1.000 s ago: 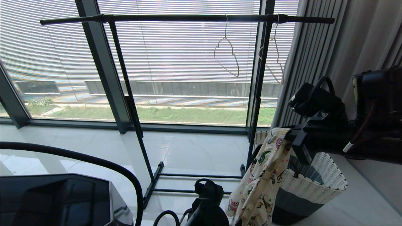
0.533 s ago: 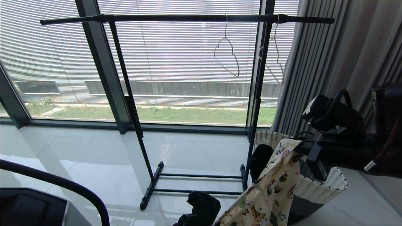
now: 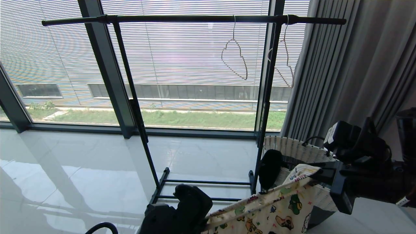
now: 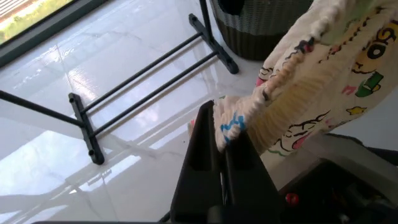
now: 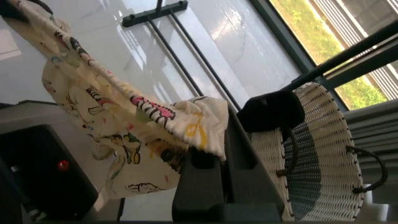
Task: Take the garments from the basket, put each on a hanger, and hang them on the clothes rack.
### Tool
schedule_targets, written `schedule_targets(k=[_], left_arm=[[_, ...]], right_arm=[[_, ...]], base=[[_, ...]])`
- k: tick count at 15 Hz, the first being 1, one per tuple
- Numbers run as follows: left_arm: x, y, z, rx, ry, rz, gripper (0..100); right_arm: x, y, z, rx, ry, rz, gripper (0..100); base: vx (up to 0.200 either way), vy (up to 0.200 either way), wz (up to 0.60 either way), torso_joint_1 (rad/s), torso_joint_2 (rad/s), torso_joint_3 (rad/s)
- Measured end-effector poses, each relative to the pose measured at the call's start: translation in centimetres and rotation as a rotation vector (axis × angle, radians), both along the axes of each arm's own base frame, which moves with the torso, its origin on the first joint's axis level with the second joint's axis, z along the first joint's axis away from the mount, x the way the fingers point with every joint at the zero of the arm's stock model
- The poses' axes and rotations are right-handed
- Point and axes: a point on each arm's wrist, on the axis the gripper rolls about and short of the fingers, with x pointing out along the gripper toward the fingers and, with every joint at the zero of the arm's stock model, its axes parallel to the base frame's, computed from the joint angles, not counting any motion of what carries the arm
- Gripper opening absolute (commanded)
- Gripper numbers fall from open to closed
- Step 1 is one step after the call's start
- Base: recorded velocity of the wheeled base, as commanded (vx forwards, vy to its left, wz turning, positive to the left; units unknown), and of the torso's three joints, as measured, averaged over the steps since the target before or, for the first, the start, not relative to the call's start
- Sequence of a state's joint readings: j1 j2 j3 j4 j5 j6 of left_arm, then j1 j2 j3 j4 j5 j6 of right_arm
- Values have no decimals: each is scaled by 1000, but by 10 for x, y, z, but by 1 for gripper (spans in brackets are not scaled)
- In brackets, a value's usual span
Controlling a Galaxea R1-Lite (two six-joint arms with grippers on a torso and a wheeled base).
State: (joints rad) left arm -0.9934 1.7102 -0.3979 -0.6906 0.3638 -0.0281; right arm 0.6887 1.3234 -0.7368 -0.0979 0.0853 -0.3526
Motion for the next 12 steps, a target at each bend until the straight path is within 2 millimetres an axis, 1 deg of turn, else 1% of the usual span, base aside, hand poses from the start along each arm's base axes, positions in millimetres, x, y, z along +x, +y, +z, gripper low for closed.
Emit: schedule_targets(k=[2, 3, 4, 6, 8, 10, 12], left_arm=[[6, 10, 30, 18, 18, -10, 0], [9, 13, 48, 6, 13, -7, 0], [12, 14, 68, -27, -7, -10, 0], [16, 17, 98, -58, -64, -37, 0], [18, 20, 115, -80, -121, -66, 0], [18, 22, 124, -25, -196, -171, 0], [23, 24, 141, -61, -244, -201, 0]], right_arm=[[-1, 0, 0, 2, 0, 6, 0], [-1, 1, 0, 4, 1, 10, 0], [-1, 1, 2, 9, -4, 12, 0], [-1, 0, 7, 22, -18, 10, 0], [-1, 1, 16, 45, -41, 7, 0], [3, 3, 34, 88, -81, 2, 0], [6, 6, 49, 118, -115, 2, 0]], base=[[0, 0, 0, 0, 0, 0], [0, 0, 0, 0, 0, 0], [0, 0, 0, 0, 0, 0], [0, 0, 0, 0, 0, 0], [0, 0, 0, 0, 0, 0], [0, 0, 0, 0, 0, 0], [0, 0, 0, 0, 0, 0]])
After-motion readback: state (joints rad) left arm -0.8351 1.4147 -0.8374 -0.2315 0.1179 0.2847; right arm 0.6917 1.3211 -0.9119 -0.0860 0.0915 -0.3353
